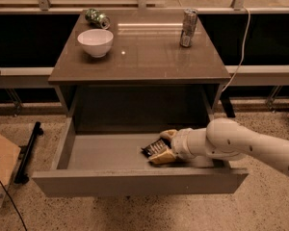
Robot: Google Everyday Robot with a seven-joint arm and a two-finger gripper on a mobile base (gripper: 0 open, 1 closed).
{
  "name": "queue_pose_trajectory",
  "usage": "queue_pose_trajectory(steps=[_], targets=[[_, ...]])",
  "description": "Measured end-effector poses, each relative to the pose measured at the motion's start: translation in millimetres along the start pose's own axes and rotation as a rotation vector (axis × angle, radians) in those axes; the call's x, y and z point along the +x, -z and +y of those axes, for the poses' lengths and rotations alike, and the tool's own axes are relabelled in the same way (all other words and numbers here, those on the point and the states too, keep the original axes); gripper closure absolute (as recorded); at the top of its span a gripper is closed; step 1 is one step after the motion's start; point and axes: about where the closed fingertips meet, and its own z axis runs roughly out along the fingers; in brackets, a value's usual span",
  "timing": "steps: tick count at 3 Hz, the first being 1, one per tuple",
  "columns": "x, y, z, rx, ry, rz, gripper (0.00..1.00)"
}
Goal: Pick rxbar chocolate from top drawer and place on counter
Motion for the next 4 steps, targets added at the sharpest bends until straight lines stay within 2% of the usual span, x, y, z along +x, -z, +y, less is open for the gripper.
queue_pose_trajectory(steps=[1,2,3,4], targets=[[-0.1,0.1,0.1,0.000,0.000,0.000,0.00],[-11.5,3.9,6.9,0.013,0.036,-0.022,0.00],[-11.3,2.6,6.8,0.010,0.034,-0.022,0.00],[-7.2,-4.5,5.9,-0.002,0.020,-0.014,0.19]])
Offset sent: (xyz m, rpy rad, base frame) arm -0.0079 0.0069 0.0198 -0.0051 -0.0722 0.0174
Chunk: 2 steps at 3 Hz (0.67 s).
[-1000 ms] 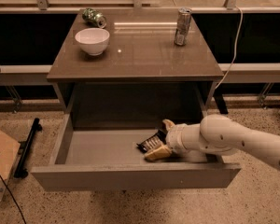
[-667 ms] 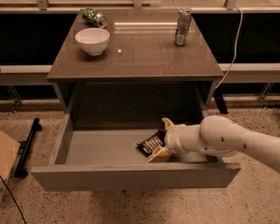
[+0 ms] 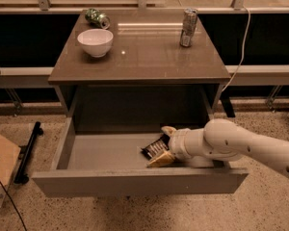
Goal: Pick rxbar chocolate from top drawer and place on counter
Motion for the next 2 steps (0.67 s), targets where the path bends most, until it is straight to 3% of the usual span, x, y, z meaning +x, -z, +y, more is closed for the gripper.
queue_pose_trajectory(steps=[2], targets=[[2.0,-6.5,0.1,-0.025,-0.009,0.002,0.66]])
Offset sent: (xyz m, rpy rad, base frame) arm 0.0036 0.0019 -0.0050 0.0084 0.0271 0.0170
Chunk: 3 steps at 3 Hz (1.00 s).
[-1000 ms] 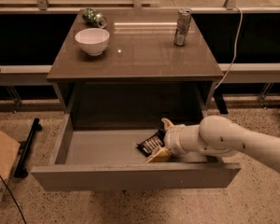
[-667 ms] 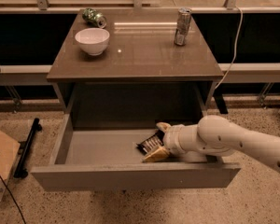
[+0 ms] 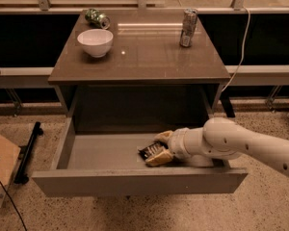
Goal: Pick rxbar chocolate from top drawer and place on counter
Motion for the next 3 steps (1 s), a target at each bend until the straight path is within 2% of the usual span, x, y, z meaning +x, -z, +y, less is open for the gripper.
queue_pose_trajectory(steps=[1,2,3], targets=[[-0.1,0.1,0.0,0.000,0.000,0.000,0.89],[-26.4,25.5,4.5,0.012,0.049,-0.060,1.00],[-75.8,76.4,14.6,0.039,0.156,-0.143,1.00]])
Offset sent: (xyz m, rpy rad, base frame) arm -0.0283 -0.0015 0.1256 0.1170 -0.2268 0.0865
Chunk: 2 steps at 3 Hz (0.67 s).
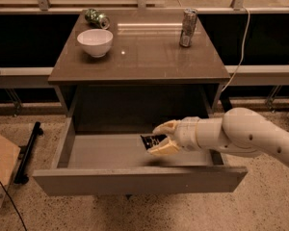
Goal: Pick rxbar chocolate from top drawer and place on counter
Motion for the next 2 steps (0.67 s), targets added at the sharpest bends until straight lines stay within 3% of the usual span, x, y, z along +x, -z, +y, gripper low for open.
queue_pose_trajectory(steps=[2], targets=[[-95.0,65.7,-14.3,0.074,0.170,-0.070,1.00]])
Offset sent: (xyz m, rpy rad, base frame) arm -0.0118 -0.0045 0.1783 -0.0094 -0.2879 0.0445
